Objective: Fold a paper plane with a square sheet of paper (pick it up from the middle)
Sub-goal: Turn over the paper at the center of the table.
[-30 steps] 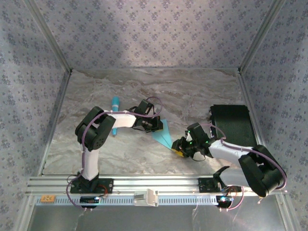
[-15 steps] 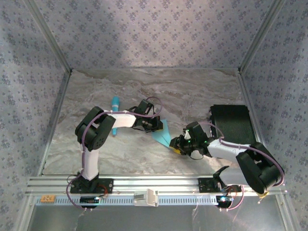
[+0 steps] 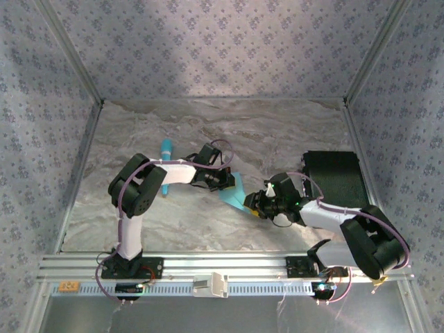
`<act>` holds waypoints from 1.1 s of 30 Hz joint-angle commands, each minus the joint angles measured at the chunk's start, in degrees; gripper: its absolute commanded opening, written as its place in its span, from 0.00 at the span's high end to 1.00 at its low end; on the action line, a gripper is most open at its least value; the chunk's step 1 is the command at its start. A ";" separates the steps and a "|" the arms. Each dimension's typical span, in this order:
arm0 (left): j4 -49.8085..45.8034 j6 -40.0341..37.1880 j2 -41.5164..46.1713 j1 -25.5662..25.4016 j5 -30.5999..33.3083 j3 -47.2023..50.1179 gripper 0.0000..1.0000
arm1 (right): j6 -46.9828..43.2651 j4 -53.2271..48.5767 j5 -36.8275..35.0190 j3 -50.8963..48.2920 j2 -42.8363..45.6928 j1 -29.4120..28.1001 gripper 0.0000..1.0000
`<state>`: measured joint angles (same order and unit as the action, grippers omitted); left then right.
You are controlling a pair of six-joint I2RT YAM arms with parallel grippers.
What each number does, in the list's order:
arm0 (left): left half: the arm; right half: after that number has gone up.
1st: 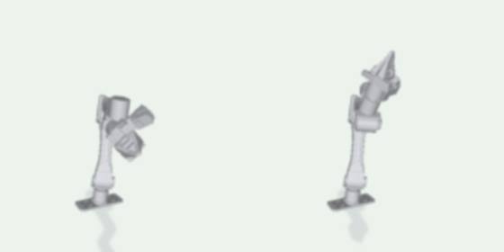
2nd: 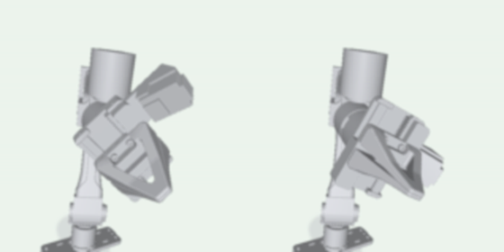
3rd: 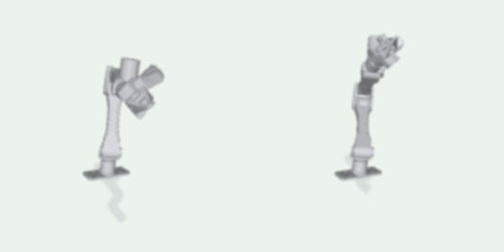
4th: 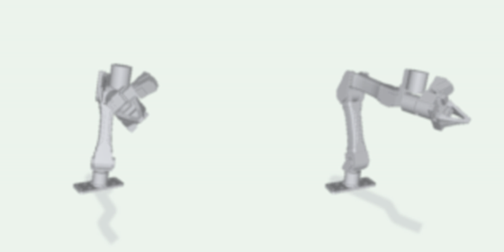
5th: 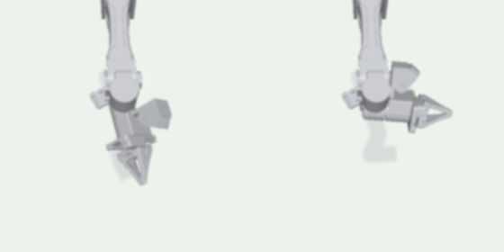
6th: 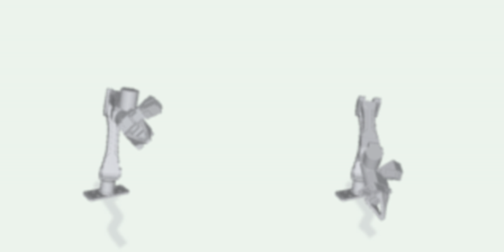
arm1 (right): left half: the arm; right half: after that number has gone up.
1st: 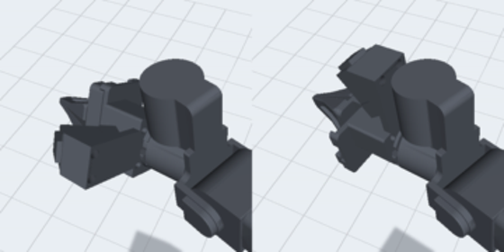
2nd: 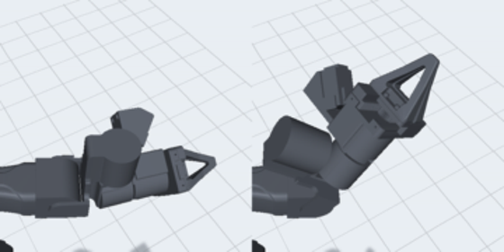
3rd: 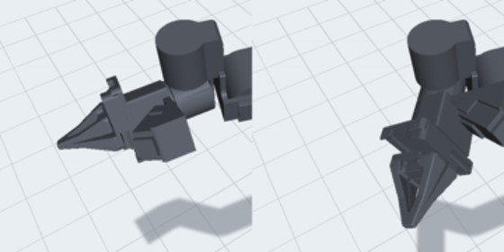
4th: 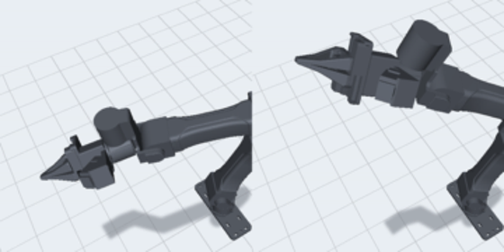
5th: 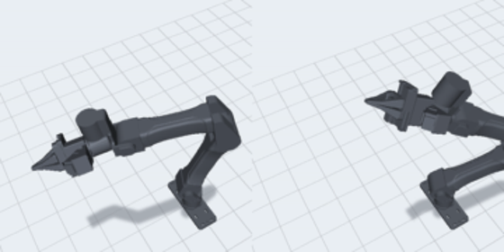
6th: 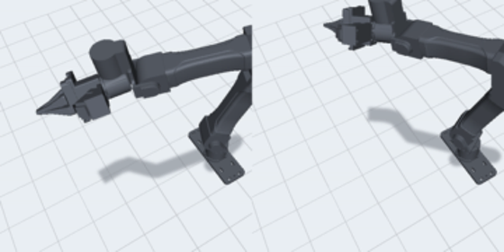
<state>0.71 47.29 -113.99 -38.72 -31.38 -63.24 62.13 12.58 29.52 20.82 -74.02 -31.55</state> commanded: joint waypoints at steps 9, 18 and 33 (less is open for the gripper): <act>-0.71 0.71 0.26 0.36 -0.78 0.05 0.96 | -3.58 5.70 0.65 0.19 -2.86 1.62 0.70; -0.67 0.72 1.87 0.72 -0.97 -0.74 0.93 | -4.14 6.49 2.39 -0.79 -3.74 2.54 0.86; -4.97 -6.54 14.90 1.60 6.74 0.33 0.57 | -20.29 -18.44 -10.86 6.68 10.71 2.50 0.95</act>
<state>-0.99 44.93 -102.63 -37.50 -29.15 -63.24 50.00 5.32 26.61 23.59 -66.81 -28.97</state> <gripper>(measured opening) 0.425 0.063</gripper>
